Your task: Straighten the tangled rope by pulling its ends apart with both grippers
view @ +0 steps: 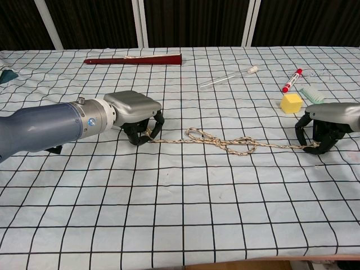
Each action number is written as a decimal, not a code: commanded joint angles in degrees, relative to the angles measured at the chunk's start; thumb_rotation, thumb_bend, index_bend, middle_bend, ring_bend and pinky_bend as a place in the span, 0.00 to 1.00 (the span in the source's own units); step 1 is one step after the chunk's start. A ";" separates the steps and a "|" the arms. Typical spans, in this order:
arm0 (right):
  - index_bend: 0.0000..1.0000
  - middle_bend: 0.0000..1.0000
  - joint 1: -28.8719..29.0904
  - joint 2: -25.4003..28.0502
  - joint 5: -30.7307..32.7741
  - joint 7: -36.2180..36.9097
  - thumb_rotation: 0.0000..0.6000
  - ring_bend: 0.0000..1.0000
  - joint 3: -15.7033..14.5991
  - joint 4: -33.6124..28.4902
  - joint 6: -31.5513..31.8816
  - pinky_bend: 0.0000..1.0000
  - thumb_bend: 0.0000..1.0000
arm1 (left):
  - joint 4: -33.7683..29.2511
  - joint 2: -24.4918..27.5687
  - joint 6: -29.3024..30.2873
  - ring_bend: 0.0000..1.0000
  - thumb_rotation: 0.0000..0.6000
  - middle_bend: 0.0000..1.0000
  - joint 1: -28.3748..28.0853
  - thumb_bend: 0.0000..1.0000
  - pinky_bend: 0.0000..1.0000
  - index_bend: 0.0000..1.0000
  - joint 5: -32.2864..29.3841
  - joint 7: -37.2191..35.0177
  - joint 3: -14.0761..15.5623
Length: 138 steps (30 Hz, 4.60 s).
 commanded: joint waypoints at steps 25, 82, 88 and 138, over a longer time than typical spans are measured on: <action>0.66 1.00 -0.49 0.81 -0.58 0.89 1.00 1.00 0.42 -0.36 0.08 1.00 0.49 | 0.64 -0.79 0.31 1.00 1.00 1.00 0.08 0.51 0.96 0.61 -0.24 0.83 -0.13; 0.66 1.00 -7.83 14.12 -3.83 11.17 1.00 1.00 0.98 0.91 1.66 1.00 0.49 | 0.05 15.20 5.85 1.00 1.00 1.00 8.87 0.51 0.97 0.62 0.63 -6.97 -1.17; 0.66 1.00 -8.32 14.21 -3.84 12.27 1.00 1.00 1.00 2.49 0.47 1.00 0.49 | 2.53 14.37 5.10 1.00 1.00 1.00 9.31 0.51 0.97 0.62 0.62 -7.72 -1.44; 0.39 1.00 -8.89 9.38 0.08 9.93 1.00 1.00 0.98 8.97 -5.34 1.00 0.21 | 12.79 10.20 -4.79 1.00 1.00 0.99 12.28 0.37 0.97 0.30 -0.68 -10.37 -1.62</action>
